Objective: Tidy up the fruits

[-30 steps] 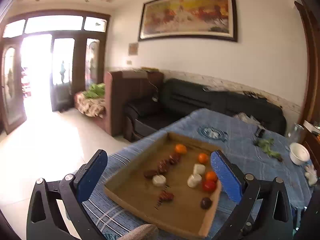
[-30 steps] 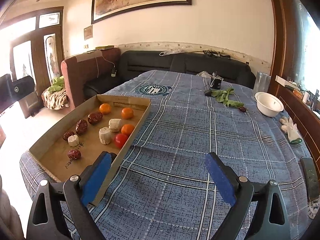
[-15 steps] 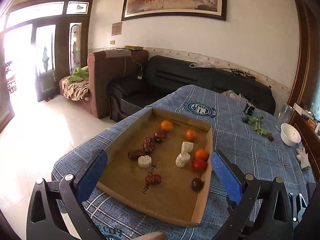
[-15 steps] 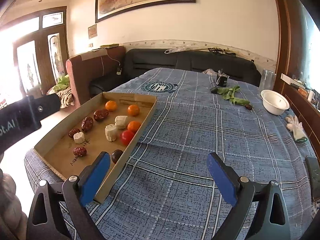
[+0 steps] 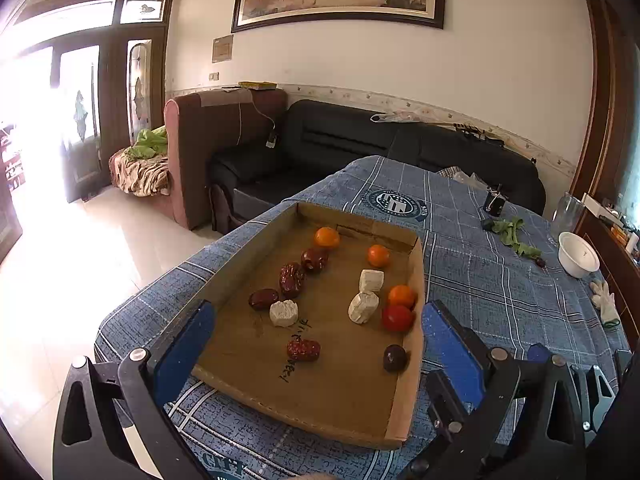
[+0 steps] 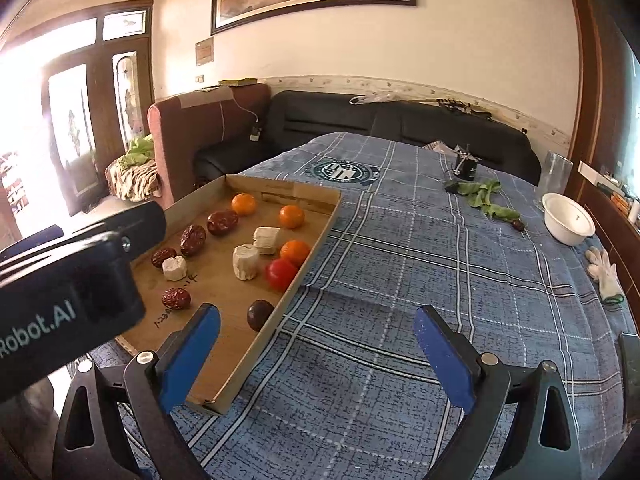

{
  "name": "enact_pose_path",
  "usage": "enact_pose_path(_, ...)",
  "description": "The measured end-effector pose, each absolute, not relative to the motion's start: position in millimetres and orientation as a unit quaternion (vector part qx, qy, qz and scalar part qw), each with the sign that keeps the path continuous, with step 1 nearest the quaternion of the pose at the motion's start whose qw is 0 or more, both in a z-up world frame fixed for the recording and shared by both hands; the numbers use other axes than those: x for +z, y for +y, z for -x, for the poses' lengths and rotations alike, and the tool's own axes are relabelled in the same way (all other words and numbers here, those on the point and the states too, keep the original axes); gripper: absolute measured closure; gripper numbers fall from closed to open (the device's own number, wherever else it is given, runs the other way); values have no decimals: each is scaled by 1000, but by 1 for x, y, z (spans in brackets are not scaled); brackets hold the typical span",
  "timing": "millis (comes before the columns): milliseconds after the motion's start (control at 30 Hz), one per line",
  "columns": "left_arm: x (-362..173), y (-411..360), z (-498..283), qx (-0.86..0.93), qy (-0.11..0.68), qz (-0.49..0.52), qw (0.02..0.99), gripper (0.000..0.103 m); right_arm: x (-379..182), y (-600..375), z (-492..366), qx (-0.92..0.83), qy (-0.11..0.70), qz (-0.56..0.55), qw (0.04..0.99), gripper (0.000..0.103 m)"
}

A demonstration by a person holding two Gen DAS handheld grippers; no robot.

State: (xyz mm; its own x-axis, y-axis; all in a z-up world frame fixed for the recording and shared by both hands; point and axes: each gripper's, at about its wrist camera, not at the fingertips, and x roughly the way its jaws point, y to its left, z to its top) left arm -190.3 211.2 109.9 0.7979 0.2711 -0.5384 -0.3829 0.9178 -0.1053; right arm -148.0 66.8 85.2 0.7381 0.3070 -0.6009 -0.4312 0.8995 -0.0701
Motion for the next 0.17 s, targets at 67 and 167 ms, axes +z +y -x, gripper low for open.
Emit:
enact_pose_path(67, 109, 213, 190, 171, 270, 110, 941, 0, 83, 67, 148, 203, 306, 102, 924, 3)
enact_pose_path(167, 107, 212, 187, 159, 283, 109, 940, 0, 81, 64, 144, 204, 316, 92, 922, 3)
